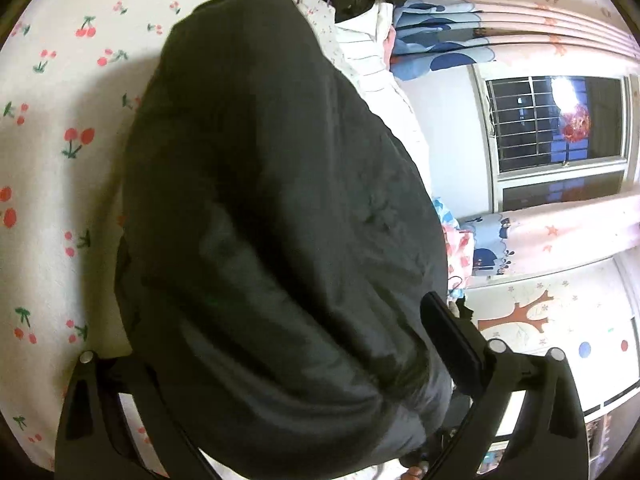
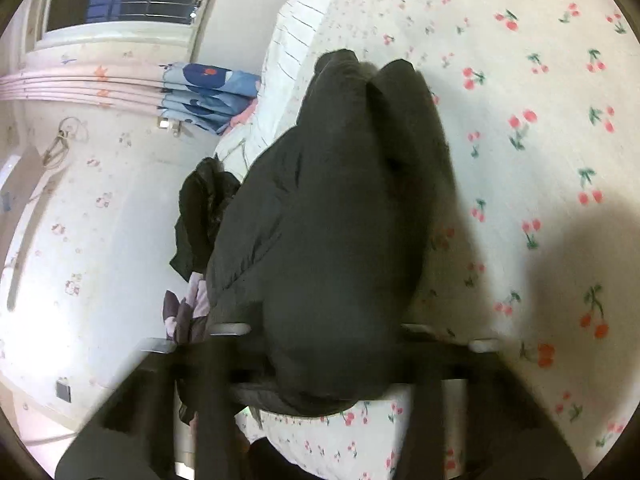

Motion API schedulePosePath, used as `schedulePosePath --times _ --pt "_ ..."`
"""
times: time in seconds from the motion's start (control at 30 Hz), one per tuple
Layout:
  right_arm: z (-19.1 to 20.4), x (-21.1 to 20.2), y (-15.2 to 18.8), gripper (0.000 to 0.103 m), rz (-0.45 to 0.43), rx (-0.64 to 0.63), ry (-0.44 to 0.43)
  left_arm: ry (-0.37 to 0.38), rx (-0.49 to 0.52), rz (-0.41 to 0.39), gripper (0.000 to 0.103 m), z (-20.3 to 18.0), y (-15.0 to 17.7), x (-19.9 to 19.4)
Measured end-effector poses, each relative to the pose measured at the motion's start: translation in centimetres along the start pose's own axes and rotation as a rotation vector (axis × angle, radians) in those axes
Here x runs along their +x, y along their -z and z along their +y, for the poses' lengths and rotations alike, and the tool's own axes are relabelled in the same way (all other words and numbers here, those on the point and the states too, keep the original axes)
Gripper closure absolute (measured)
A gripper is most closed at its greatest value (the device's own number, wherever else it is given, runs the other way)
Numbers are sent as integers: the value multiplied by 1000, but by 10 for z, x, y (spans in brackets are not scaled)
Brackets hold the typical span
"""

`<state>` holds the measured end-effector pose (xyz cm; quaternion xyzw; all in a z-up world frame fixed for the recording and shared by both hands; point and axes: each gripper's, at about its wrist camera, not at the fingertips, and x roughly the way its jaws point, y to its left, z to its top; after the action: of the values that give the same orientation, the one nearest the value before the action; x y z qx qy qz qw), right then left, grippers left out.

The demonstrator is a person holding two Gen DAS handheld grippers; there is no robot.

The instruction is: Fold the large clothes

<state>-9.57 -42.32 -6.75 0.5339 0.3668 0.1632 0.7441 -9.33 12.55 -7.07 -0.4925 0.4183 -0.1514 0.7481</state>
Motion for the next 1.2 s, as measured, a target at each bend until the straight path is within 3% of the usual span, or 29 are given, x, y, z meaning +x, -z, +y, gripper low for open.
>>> schedulePosePath --times 0.13,0.2,0.3,0.37,0.4,0.47,0.53,0.57,0.6,0.73,0.8,0.9,0.97,1.0,1.1,1.2 --pt "28 -10 12 87 -55 -163 -11 15 114 -36 65 -13 2 -10" --pt "62 -30 29 88 -80 -278 -17 19 199 -69 69 -29 12 -27" --pt "63 -42 46 84 -19 -310 31 25 243 -41 69 -35 25 -52" --pt "29 -33 52 68 90 -248 160 -4 157 33 62 -15 18 -45" --pt "15 -32 53 65 109 -194 192 -14 56 86 55 1 14 -39" --pt "-6 -55 58 60 36 -122 209 -4 -51 101 47 16 10 -38" --pt "14 -77 60 54 -100 -210 311 -8 -53 83 40 16 9 -37" --pt "42 -83 59 53 -180 -300 347 -16 -61 78 36 15 8 -34" --pt "60 -81 59 52 -204 -360 356 -24 -84 58 29 13 8 -30" --pt "166 -5 58 37 -191 -724 407 -38 -66 -13 26 0 20 -21" --pt "206 74 55 37 -105 -884 446 -25 -11 -61 26 -10 28 -21" --pt "209 181 53 37 4 -988 582 -18 79 -97 39 -20 30 -31" --pt "176 240 51 36 64 -1000 726 -16 117 -103 45 -25 33 -32" --pt "158 263 47 35 102 -974 744 -3 146 -97 48 -29 35 -30" --pt "152 283 44 34 157 -946 753 -7 189 -99 52 -24 35 -35" --pt "170 245 49 34 104 -934 679 19 130 -81 52 -6 30 -42"
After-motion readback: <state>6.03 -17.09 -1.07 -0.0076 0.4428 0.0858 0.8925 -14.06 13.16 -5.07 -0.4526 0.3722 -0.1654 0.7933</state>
